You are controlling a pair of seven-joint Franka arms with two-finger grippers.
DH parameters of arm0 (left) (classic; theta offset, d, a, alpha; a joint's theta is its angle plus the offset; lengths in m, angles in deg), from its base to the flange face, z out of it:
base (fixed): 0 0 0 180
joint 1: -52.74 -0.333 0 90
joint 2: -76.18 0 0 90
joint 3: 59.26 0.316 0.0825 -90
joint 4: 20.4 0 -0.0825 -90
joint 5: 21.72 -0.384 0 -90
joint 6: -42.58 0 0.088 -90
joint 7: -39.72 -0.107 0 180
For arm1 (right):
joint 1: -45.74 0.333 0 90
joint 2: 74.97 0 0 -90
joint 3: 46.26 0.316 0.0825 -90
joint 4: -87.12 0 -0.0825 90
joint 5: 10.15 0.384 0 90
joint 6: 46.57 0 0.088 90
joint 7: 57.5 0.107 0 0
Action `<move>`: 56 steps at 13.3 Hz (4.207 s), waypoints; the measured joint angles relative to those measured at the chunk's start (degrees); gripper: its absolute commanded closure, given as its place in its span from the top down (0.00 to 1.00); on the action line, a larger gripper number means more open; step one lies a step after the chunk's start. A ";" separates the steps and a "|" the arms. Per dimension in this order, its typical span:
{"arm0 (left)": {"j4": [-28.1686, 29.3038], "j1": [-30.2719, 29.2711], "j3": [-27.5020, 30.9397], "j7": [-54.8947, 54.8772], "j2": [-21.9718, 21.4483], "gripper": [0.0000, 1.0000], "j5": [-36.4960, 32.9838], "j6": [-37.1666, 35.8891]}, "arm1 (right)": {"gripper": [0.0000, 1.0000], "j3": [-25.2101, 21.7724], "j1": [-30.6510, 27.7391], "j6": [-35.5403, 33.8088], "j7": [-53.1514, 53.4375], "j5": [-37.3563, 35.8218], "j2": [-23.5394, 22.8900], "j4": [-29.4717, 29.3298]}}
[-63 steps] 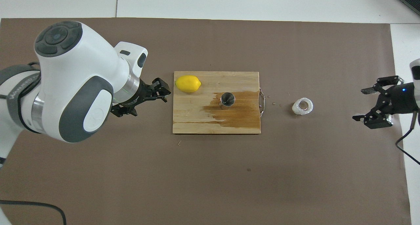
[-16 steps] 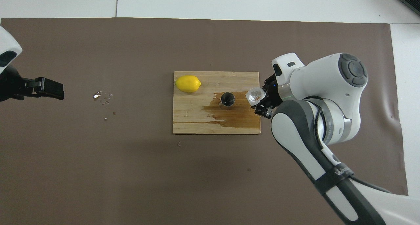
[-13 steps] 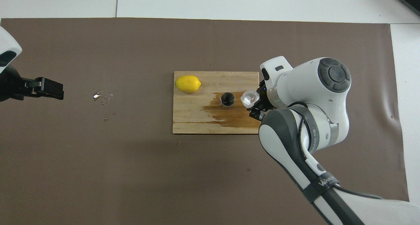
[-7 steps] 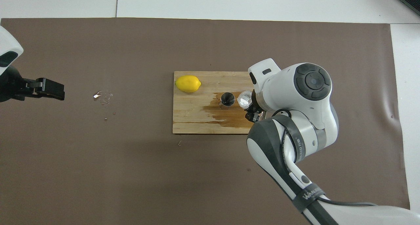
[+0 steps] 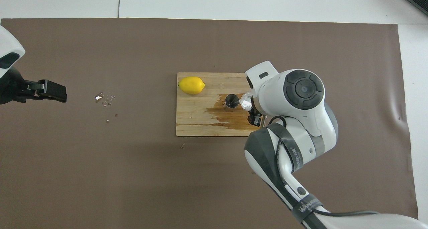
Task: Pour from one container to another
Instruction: 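Tilt the white cup with the right gripper to pour into the metal cup, then carry the white cup back and set it down with the right gripper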
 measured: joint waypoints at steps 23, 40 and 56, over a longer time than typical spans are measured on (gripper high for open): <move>0.00 -0.09 0.36 0.00 0.00 1.00 0.00 -0.23 | 0.22 -0.01 1.26 0.11 0.29 -5.46 -0.45 -0.26; 0.00 -0.09 0.36 0.00 0.00 1.00 0.00 -0.28 | 0.20 -0.08 -0.44 4.34 -6.78 5.10 -0.91 -0.48; 0.00 -0.09 0.36 0.00 0.00 1.00 0.00 -0.30 | 0.20 -0.50 -26.69 7.05 -73.81 46.23 0.05 15.52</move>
